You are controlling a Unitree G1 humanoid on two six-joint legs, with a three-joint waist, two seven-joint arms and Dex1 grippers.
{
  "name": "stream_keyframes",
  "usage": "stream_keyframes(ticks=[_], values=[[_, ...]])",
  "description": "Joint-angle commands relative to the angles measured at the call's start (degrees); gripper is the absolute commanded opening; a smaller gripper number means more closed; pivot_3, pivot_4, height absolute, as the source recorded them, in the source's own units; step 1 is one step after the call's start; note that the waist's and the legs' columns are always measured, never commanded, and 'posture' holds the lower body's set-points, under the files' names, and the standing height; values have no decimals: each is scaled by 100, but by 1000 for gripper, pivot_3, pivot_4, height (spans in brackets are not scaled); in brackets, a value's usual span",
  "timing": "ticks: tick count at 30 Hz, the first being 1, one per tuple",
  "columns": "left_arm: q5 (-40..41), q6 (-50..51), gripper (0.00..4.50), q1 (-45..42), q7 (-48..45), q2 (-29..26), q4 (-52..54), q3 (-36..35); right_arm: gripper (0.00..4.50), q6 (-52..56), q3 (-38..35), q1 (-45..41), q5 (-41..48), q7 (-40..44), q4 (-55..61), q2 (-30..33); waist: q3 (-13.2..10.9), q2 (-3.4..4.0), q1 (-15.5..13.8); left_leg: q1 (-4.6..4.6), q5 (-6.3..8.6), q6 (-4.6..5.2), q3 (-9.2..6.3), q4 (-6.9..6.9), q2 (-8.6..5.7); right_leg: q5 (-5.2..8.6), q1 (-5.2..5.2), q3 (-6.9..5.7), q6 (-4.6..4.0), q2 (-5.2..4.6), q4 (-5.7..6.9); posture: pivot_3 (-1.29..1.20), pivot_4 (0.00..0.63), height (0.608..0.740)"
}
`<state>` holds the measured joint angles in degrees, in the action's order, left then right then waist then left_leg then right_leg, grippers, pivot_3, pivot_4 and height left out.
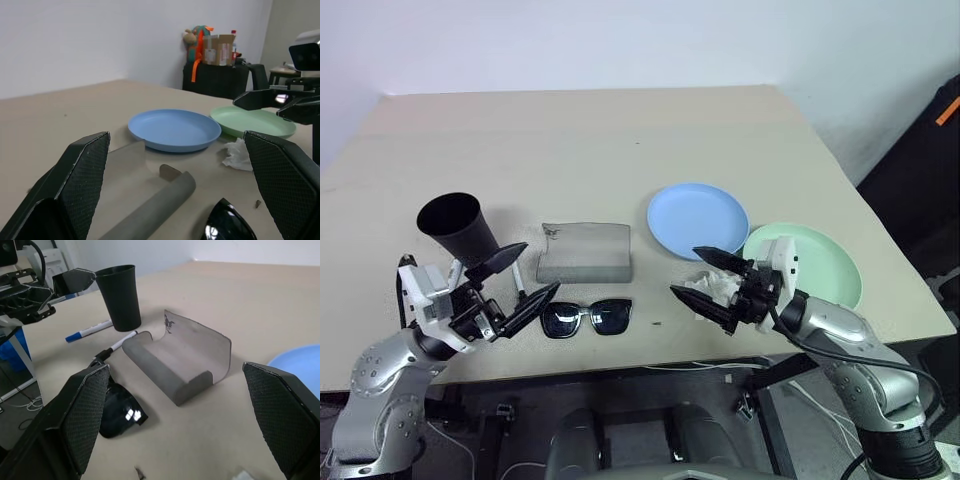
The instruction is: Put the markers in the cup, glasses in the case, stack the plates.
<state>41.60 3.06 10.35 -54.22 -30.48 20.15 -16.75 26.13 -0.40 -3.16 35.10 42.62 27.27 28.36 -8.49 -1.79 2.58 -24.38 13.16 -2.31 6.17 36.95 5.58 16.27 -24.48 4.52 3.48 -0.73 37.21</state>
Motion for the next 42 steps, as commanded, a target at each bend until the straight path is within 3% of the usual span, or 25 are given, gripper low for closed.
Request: stream_keyframes(ticks=[1, 11, 20, 24, 27, 32, 42], values=[[-156, -132, 4472, -155, -32, 53, 2, 81, 4500, -171, -135, 52, 34, 65, 166, 36, 0, -1, -2, 0, 0, 0, 0, -1, 0, 0, 0, 0, 0, 1, 0, 0, 150, 726], [-431, -35, 4472, -506, 127, 192, -23, 319, 4500, -646, -347, 264, -60, 558, -349, 165, -1, -1, -7, -2, -1, 2, 1, -1, -9, 0, 0, -1, 0, 9, 0, 0, 150, 726], [-339, 209, 4472, -653, 256, 87, 85, 329, 4500, -596, -790, 283, 63, 1243, -998, 752, -1, -1, -9, 0, -1, 4, 0, 5, -11, 0, 4, -1, 1, 15, 2, 0, 150, 726], [-347, 173, 4472, -647, 87, 83, -76, 326, 4500, -333, -767, 163, 42, 887, -806, 727, -1, 0, 0, 1, -1, 4, 0, 3, -12, 0, 2, -1, 2, 18, 2, 0, 150, 726], [-399, 120, 4472, -606, 44, 131, -98, 364, 4500, -181, -903, 159, -19, 872, -868, 940, -2, 0, -10, -1, -1, 4, 0, 2, -12, 0, 0, -1, 2, 18, 2, 0, 150, 726], [-411, 128, 4472, -479, 0, 174, -31, 435, 4500, 440, -794, 130, -367, 1064, -1007, 1911, -4, -1, -18, -1, 0, 8, 1, 8, -20, 0, 3, 2, 2, 7, 1, 0, 150, 726], [-506, 141, 4472, -532, -74, 262, -117, 624, 4500, 1059, -657, 297, -827, 866, -708, 2698, -8, 1, -14, -1, 1, 8, -2, 6, -18, 0, 1, 3, 2, 13, 0, 0, 150, 726]])
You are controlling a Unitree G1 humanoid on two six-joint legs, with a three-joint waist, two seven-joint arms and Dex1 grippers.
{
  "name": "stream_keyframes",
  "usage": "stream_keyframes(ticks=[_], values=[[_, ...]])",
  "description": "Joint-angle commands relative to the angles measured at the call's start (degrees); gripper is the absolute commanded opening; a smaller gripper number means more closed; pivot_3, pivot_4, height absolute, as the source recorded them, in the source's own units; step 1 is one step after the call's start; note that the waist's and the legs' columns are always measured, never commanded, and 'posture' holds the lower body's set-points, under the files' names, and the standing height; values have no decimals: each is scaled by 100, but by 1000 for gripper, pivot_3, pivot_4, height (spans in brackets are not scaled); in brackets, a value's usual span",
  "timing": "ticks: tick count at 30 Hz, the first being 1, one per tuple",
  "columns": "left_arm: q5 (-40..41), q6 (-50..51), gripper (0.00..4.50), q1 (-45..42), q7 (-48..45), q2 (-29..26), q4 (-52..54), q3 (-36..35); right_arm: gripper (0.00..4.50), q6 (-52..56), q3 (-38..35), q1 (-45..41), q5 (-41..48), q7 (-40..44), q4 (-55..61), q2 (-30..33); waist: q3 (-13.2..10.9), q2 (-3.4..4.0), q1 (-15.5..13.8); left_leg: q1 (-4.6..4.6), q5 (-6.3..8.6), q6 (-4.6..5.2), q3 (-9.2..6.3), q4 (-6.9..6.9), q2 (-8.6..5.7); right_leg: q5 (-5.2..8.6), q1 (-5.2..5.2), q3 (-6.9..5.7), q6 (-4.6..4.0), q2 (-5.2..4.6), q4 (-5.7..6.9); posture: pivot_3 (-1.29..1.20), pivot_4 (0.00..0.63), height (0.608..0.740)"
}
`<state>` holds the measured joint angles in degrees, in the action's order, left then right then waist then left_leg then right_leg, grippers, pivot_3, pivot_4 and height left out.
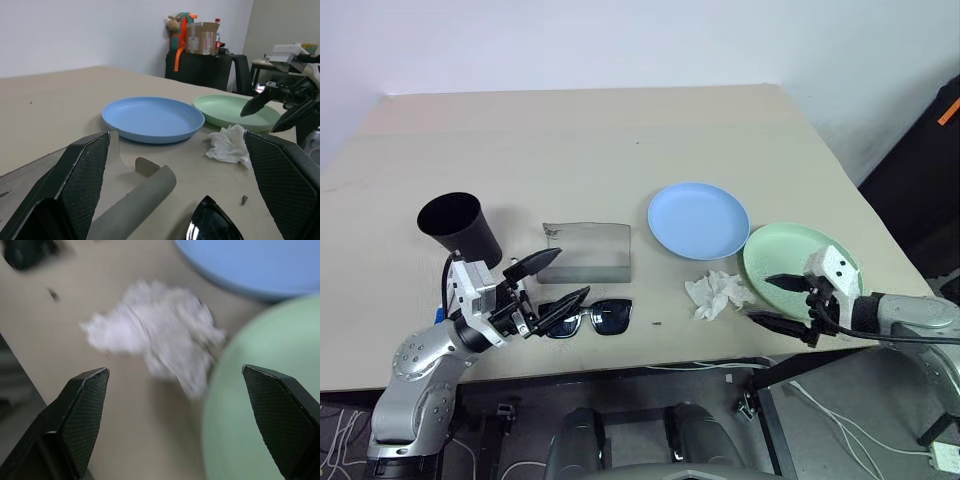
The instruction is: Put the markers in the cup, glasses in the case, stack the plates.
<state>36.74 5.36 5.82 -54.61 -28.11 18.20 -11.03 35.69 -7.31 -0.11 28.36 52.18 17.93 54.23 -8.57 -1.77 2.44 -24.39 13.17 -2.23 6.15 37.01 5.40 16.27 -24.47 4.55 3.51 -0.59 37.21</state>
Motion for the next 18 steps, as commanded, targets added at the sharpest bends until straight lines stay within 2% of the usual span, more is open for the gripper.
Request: stream_keyframes(ticks=[1, 6, 9, 18], values=[[-30, -84, 4472, -91, -21, 37, 88, 77, 4500, 178, 76, -37, -198, -137, 247, 122, 0, 0, 2, 0, 0, 0, 0, 1, 0, 0, 0, 0, 0, 0, 0, 0, 150, 726], [-116, -26, 4472, -115, 152, 132, 259, 251, 4500, 429, 206, -125, -387, -194, 261, 218, 0, 0, 2, 1, 0, 0, 0, 4, -1, 0, 1, 0, 0, 0, 1, 0, 150, 726], [-143, 29, 4500, -132, 230, 154, 323, 312, 3888, 445, 240, -161, -512, -199, 219, 247, -1, -1, 1, 0, 0, 1, 1, 3, -2, 0, 1, 0, 0, 0, 0, 0, 150, 726], [-141, 164, 4500, -275, 385, 80, 349, 333, 741, 520, 168, -302, -654, -130, 87, 311, -1, -1, 6, 0, 0, 1, 2, 4, -2, 0, 1, 0, 1, 2, 1, 0, 150, 726]])
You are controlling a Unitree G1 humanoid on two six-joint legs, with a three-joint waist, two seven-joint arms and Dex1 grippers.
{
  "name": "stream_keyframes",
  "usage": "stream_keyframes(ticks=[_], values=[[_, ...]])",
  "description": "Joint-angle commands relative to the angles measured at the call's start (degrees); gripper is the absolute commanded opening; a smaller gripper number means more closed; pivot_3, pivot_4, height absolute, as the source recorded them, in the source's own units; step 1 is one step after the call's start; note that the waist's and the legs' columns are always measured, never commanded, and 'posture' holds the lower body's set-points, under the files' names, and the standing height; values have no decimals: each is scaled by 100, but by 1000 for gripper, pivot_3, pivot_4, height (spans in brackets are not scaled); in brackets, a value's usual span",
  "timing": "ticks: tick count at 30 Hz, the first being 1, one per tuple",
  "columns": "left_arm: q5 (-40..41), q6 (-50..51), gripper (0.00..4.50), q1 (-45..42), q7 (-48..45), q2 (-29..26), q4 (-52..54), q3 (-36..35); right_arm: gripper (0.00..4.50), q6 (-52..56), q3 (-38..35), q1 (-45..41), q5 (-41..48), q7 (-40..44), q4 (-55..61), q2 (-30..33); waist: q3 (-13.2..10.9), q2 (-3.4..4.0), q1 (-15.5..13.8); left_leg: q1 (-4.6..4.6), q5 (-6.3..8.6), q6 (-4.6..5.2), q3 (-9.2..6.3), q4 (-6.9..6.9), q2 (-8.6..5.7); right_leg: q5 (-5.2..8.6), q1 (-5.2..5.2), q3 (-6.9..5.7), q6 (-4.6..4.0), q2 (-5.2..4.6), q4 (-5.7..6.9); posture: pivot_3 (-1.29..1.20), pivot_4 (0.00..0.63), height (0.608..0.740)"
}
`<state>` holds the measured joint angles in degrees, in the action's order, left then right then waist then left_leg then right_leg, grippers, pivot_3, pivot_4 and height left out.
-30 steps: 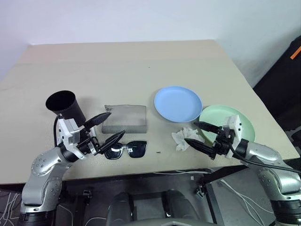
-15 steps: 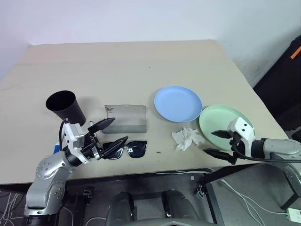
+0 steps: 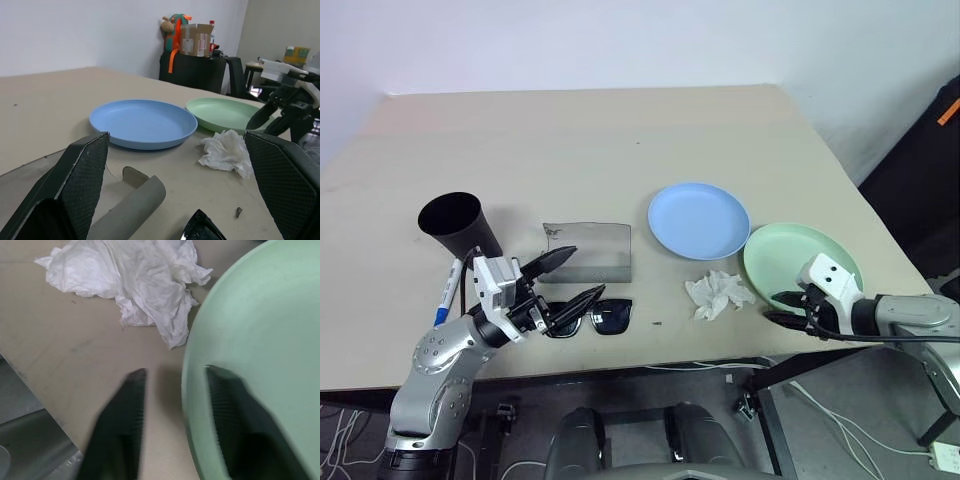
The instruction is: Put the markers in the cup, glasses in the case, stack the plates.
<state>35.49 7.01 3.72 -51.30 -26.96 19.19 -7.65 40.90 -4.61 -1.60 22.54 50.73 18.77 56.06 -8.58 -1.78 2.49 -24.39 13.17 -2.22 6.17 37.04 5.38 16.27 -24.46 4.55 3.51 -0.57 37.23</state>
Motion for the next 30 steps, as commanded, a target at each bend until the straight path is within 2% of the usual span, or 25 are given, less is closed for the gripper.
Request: stream_keyframes(ticks=[1, 2, 3, 8, 15, 22, 25, 30], values=[[-21, 29, 4500, -69, 92, -33, 273, 9, 400, 32, -133, -180, -62, 30, 0, 153, 0, 0, 0, 0, 0, 0, 0, 0, 0, 0, 0, 0, 0, 0, 0, 0, 150, 726], [-39, 59, 4500, -67, 128, -40, 296, 25, 54, 61, -171, -201, -49, 43, -2, 171, 0, 0, 1, 0, 0, 0, 0, 0, 0, 0, -1, 0, 0, 0, 0, 0, 150, 726], [-58, 80, 4500, -68, 161, -46, 317, 41, 19, 92, -222, -222, -29, 54, 1, 191, 1, -2, 5, 1, 0, 0, 0, 0, 0, 0, 0, 0, 0, 1, 1, 0, 150, 726], [-166, 186, 4500, -52, 276, -122, 366, 20, 19, 219, -528, -351, 184, 159, 55, 260, 0, -3, 3, 2, 0, 0, -1, 5, 0, 0, 2, 0, 0, 1, 3, 0, 150, 726], [-204, 244, 4500, -61, 296, -299, 252, -71, 19, 116, -667, -745, 29, 132, 84, 497, 0, -2, -1, 1, 0, 0, 0, 4, 0, 0, 0, 0, 0, 1, 2, 0, 150, 726], [-342, 67, 4500, -62, 259, -223, 58, -36, 19, -309, -579, -1174, -554, 98, -281, 1007, -7, 8, 0, 0, 0, 0, 2, 1, 0, 0, -4, 2, 0, -1, 2, 0, 150, 726], [-362, -35, 4500, 21, 210, -206, 3, -87, 19, -703, -622, -1569, -529, 98, -382, 851, -12, 16, 5, 0, 0, 0, 3, -1, 0, 0, -6, 2, 0, -1, 1, 0, 150, 726], [-340, -194, 4500, 74, 159, -215, -96, -231, 19, -1413, 74, -2440, -797, 173, -695, 375, -16, 22, 39, 2, 0, 0, 10, -1, 2, 0, -10, 8, 0, 4, 7, 0, 150, 726]])
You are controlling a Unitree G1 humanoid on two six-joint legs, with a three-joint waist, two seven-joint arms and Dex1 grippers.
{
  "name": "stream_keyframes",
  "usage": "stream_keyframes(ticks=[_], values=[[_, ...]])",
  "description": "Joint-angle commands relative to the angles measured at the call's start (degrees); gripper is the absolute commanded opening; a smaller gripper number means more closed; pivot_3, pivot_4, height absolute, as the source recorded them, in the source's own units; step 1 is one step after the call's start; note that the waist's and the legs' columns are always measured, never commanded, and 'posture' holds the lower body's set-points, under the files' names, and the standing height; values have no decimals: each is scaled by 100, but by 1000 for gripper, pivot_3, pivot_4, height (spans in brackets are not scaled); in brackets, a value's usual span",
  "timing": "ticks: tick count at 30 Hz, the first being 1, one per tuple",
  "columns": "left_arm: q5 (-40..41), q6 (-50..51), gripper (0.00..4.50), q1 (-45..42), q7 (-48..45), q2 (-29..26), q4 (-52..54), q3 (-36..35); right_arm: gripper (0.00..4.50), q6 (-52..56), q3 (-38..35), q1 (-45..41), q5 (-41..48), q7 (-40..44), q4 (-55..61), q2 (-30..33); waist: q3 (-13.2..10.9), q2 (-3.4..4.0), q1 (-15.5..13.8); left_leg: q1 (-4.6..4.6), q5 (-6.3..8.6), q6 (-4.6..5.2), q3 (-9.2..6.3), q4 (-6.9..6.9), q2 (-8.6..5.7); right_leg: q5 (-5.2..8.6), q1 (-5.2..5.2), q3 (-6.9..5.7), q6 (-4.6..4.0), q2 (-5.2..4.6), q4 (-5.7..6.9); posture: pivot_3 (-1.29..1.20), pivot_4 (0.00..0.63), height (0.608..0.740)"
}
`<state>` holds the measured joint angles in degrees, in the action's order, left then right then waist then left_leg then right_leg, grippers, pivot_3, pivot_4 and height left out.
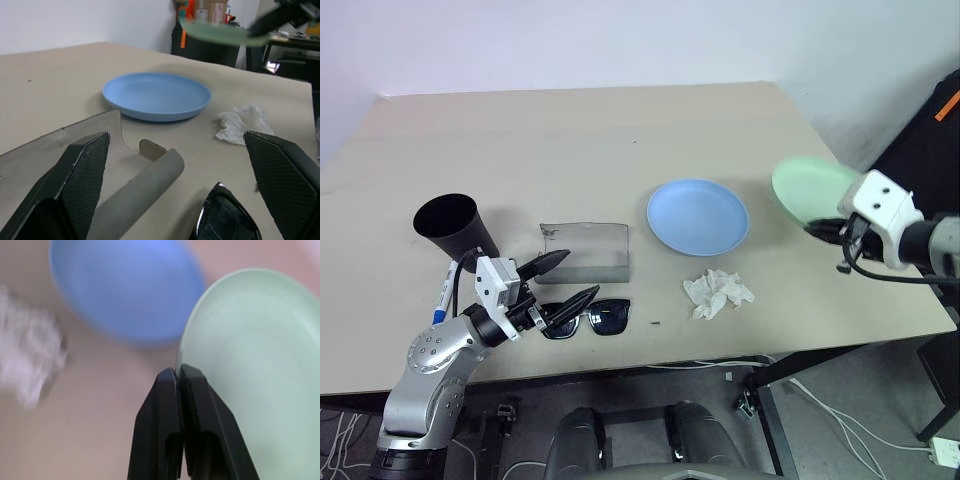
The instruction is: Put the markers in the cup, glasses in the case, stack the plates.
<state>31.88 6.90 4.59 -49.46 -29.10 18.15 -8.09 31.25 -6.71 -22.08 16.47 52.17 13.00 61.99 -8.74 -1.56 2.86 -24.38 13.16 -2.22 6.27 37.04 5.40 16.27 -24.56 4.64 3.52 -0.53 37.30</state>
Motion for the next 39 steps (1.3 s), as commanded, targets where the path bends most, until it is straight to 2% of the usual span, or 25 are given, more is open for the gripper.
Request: stream_keyframes(ticks=[1, 10, 18, 23, 27, 32, 37, 39], values=[[-1, -210, 4500, -26, -32, -13, -11, -198, 19, -533, 441, -577, -242, 27, -245, -388, 0, 0, -10, 0, 0, 0, 0, 0, 1, 0, 0, -2, 0, 1, 1, 0, 150, 726], [-206, -293, 4500, 148, 163, 36, 256, -72, 19, -554, 1311, -1384, -296, 165, -897, -1702, -4, 2, -25, -9, 3, 7, 8, 3, -2, 0, -2, 0, 2, -4, -1, 0, 150, 726], [-96, -291, 4500, -92, 360, 189, 285, -158, 19, -622, 1889, -1500, -608, 333, -1388, -2266, -4, 3, -54, -8, 2, 6, 17, 9, -2, 0, 1, -7, 2, -2, 8, 0, 150, 726], [-111, -338, 4500, -81, 314, 170, 293, -201, 19, -607, 2044, -1619, -853, 345, -1717, -2372, -4, 3, -46, -8, 2, 7, 19, 12, -3, 0, 0, -6, 2, -2, 12, 0, 150, 726], [-65, -330, 4500, -164, 271, 117, 185, -258, 998, -660, 2022, -1607, -889, 384, -1742, -2398, -4, 3, -51, -8, 2, 6, 19, 11, -3, 0, 0, -7, 3, -1, 12, 0, 150, 726], [-75, -297, 4500, -306, 213, 77, 40, -268, 2770, -520, 1850, -1658, -762, 294, -1613, -2550, -4, 3, -38, -5, 2, 6, 18, 15, -3, 0, 0, -7, 3, 0, 20, 0, 150, 726], [-83, -252, 4500, -298, 209, 57, 72, -272, 4469, -330, 1590, -1494, -512, 448, -1280, -2384, -4, 4, -42, -6, 2, 6, 20, 13, -2, 0, -2, -6, 5, 0, 20, 0, 150, 726], [-79, -246, 4500, -300, 220, 46, 69, -302, 4469, -91, 1359, -1266, -147, 686, -883, -2230, -4, 4, -59, -6, 2, 6, 19, 12, -2, 0, -1, -7, 6, 0, 21, 0, 150, 726]])
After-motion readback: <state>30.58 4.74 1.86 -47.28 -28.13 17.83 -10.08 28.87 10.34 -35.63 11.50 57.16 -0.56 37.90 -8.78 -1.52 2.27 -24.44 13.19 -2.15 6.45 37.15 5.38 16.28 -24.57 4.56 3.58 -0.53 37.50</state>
